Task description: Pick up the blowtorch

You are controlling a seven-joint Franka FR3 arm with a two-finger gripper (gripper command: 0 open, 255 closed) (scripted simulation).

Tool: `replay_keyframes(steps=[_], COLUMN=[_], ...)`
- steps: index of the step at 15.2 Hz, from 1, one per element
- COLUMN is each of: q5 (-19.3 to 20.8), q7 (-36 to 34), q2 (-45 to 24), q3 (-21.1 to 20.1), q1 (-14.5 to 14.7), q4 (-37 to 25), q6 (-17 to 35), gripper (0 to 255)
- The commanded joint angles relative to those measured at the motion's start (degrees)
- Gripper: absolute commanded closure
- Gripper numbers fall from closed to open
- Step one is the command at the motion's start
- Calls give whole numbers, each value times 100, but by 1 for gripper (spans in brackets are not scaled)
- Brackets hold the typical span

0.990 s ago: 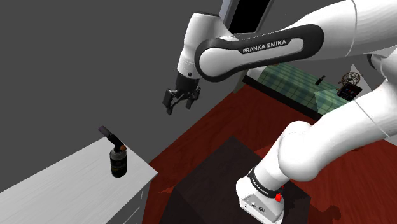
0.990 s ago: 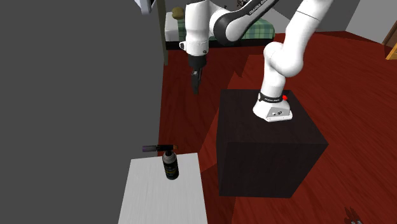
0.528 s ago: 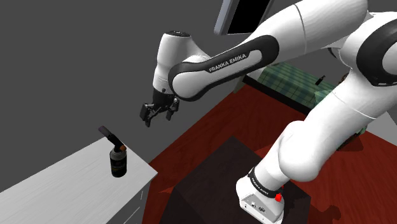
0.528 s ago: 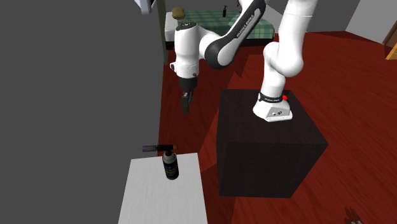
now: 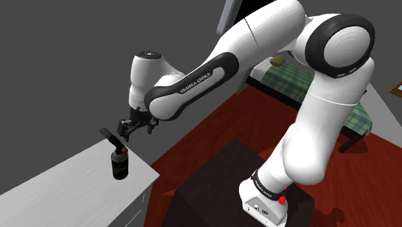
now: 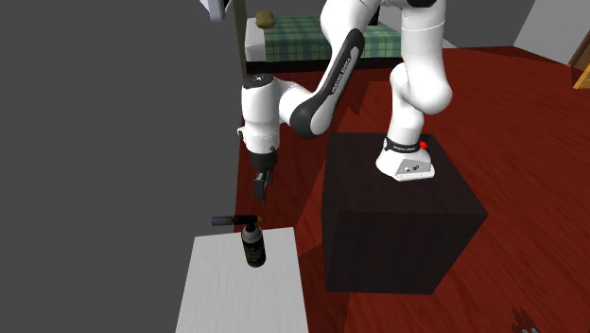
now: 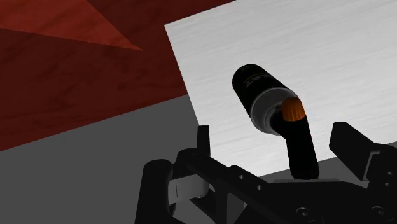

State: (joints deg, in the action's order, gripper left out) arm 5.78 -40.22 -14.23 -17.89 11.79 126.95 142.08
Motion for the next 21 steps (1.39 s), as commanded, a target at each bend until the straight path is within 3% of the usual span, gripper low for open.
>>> replay_keyframes(steps=[1, 5, 14, 15, 21], q5=[211, 515, 701, 700, 700], q7=[-247, -589, -710, -706, -708], q2=[-443, -1269, -1741, -1733, -1736], q3=[43, 187, 344, 344, 344], q1=[152, 467, 585, 579, 582], q4=[-348, -1059, -1112, -1099, -1104], q6=[85, 191, 604, 610, 607], gripper=[0, 0, 0, 255, 255])
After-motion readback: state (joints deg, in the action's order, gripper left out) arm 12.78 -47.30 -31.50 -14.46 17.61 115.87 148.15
